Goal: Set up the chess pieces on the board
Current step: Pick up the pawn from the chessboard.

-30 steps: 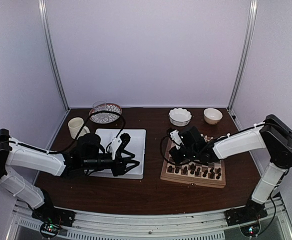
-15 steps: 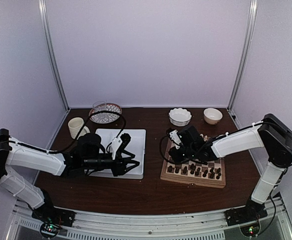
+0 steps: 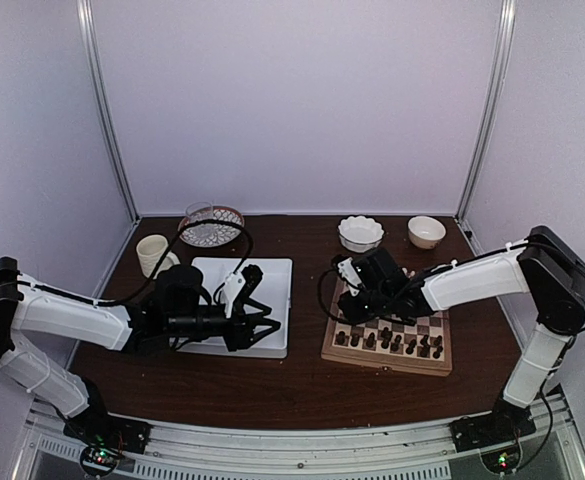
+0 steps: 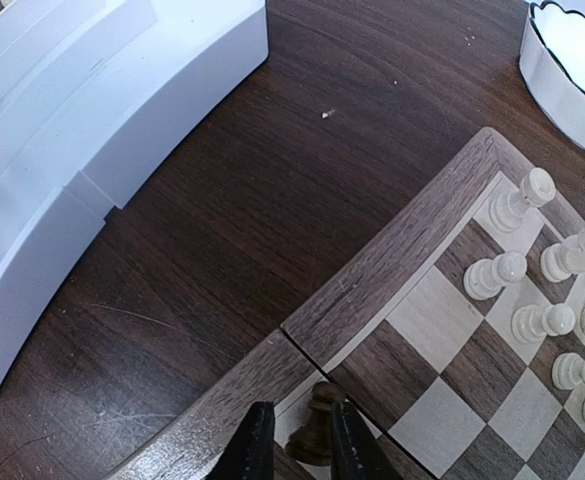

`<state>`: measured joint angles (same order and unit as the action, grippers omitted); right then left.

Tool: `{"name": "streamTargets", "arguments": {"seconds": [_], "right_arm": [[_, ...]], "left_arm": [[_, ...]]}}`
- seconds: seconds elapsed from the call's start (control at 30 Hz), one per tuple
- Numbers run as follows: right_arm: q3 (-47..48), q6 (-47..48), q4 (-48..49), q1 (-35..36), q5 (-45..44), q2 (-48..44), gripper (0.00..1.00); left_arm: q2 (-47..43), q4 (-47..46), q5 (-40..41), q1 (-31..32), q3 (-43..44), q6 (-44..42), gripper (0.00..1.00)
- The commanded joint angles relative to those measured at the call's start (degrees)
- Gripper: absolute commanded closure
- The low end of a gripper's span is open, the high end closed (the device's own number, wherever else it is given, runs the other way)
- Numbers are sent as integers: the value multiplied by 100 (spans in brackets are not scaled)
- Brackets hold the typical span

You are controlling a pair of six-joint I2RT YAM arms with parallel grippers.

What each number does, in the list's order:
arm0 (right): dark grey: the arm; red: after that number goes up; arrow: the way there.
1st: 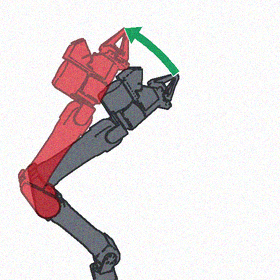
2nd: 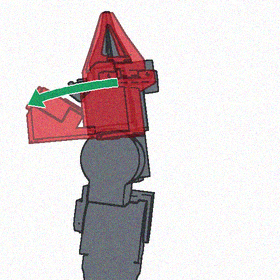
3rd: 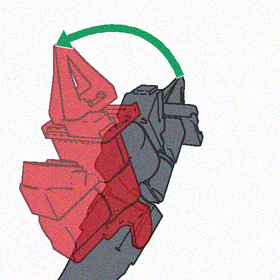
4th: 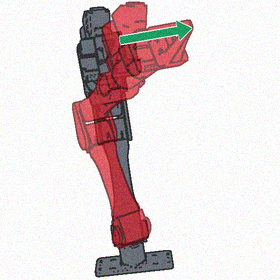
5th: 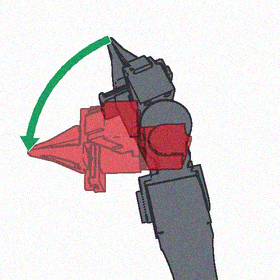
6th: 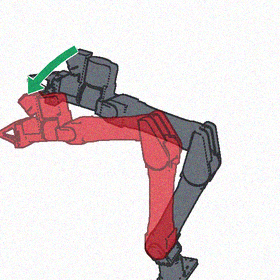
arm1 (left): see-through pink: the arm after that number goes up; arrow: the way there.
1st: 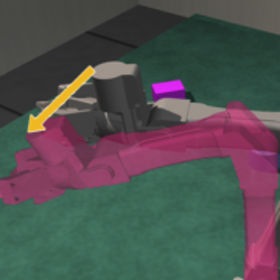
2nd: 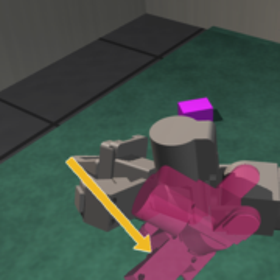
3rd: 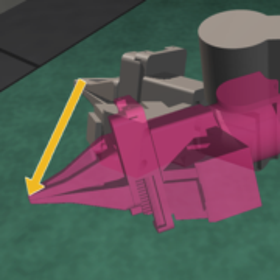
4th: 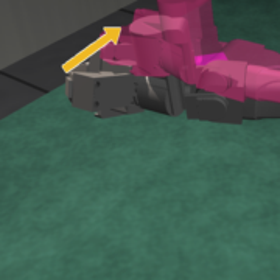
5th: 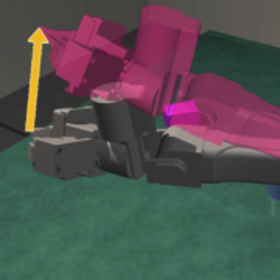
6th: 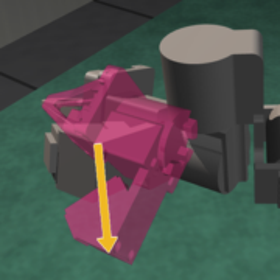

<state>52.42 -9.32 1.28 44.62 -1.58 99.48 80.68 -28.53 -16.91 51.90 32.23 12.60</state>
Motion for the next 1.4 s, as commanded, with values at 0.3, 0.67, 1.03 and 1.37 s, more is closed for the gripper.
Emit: {"name": "streamTargets", "arguments": {"seconds": [0.3,0.67,1.03,1.37], "right_arm": [[286,1,-610,-32,-196,67,75],[243,8,-695,-28,-265,-77,83],[400,81,-913,-24,-242,55,74],[425,103,-958,-9,-335,60,84]], "left_arm": [[-26,-56,-14,-6,133,32,53],[-40,17,6,-4,154,37,53],[-55,132,32,-7,196,32,53],[-117,221,40,-5,201,8,50]]}}
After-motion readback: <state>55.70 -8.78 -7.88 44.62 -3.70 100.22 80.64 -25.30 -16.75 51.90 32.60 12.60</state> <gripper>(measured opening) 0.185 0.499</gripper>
